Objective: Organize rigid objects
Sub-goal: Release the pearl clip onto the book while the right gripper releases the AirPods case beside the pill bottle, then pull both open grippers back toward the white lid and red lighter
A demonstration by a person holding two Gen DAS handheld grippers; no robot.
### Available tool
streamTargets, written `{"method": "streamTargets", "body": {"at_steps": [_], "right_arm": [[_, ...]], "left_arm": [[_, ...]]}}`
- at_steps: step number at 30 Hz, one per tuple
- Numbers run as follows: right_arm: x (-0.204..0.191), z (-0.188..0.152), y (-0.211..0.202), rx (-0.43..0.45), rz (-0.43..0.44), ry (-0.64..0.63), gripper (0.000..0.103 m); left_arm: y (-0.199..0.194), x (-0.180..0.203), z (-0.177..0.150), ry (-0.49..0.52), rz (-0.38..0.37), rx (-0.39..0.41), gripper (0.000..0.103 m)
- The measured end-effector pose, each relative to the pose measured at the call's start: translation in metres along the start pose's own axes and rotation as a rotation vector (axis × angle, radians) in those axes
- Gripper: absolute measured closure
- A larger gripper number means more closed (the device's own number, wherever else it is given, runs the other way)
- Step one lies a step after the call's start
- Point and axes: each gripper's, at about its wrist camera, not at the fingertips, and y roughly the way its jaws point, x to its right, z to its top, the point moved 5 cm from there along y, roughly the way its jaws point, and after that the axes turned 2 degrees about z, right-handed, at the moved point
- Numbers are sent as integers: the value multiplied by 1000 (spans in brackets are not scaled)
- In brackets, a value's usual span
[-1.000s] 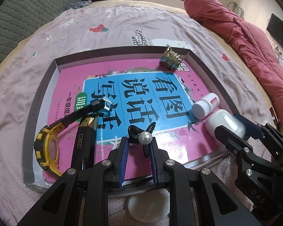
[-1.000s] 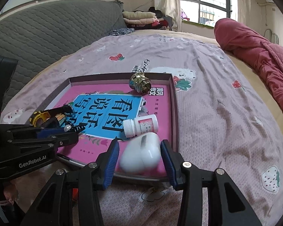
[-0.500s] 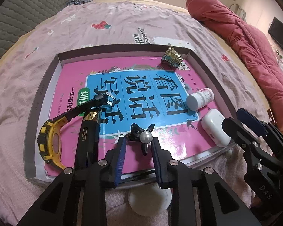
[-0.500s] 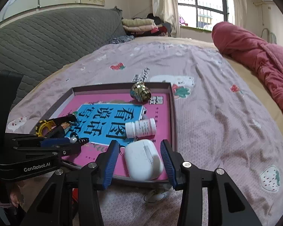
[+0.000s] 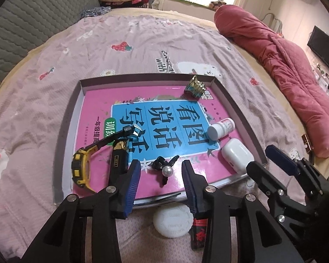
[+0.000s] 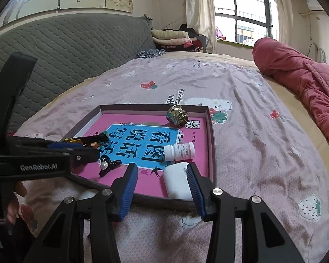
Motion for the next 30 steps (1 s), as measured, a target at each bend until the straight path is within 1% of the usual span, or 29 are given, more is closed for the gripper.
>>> {"method": "streamTargets", "body": {"at_steps": [7, 15, 21, 30], "right_arm": [[-12, -9, -6, -27, 19, 12, 54], [-36, -27, -4, -103, 17, -32, 53], [-44, -40, 0, -163, 31, -17, 53], [-65, -57, 9, -226, 63, -30, 53]], "left_arm": [[-11, -2, -10, 4, -1, -6, 60], [-20, -13, -30, 4, 5, -25, 60], [-22, -17, -43, 12, 9, -46, 60], [-21, -9, -53, 42, -2, -76, 60]]}}
